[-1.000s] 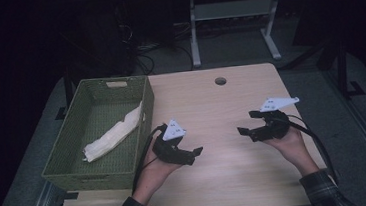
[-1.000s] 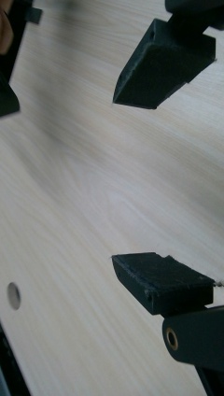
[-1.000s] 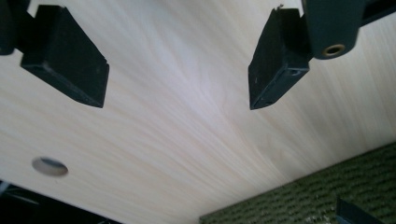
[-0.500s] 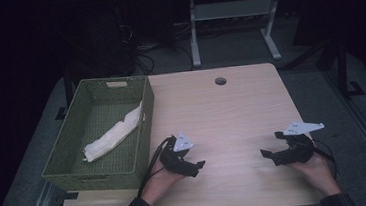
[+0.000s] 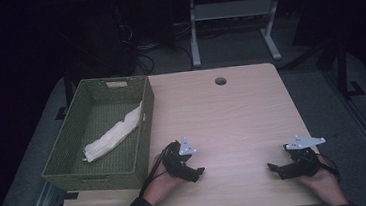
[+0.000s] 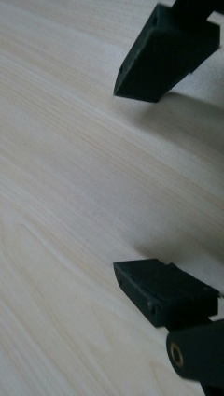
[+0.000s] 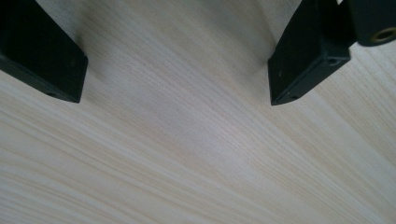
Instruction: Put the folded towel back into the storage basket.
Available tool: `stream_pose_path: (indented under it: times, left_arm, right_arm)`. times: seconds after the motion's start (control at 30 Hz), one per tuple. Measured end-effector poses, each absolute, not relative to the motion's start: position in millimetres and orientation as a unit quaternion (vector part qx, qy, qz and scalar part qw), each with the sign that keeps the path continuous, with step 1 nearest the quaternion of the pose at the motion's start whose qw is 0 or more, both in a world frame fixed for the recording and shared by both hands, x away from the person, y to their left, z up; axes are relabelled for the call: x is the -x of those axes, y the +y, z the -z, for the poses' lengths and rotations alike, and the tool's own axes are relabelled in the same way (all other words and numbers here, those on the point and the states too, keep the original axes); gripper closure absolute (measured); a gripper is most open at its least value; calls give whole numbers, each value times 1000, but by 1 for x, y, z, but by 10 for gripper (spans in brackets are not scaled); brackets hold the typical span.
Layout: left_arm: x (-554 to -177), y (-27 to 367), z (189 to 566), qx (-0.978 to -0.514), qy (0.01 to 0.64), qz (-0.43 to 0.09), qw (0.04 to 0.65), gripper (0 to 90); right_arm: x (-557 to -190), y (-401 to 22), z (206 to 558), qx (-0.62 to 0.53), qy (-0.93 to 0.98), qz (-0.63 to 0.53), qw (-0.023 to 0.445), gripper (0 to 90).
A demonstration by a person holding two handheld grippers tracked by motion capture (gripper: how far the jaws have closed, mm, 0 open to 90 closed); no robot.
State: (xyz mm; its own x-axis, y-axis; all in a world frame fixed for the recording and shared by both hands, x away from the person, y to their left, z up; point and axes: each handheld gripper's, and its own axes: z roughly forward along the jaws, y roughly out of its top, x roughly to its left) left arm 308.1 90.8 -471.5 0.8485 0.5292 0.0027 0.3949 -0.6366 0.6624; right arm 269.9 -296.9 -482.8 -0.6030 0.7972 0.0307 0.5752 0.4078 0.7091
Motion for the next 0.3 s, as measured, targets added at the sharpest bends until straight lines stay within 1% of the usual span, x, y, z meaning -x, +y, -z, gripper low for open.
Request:
stream_pose_path:
  times: [0.2,0.3]
  left_arm:
    - [-307,95,477,-890,244,-102,372,121]
    - [-307,96,478,-889,243,-101,374,121]
  right_arm:
    - [-271,-297,483,-418,824,-348,158,21]
    - [-271,-297,483,-419,824,-347,158,18]
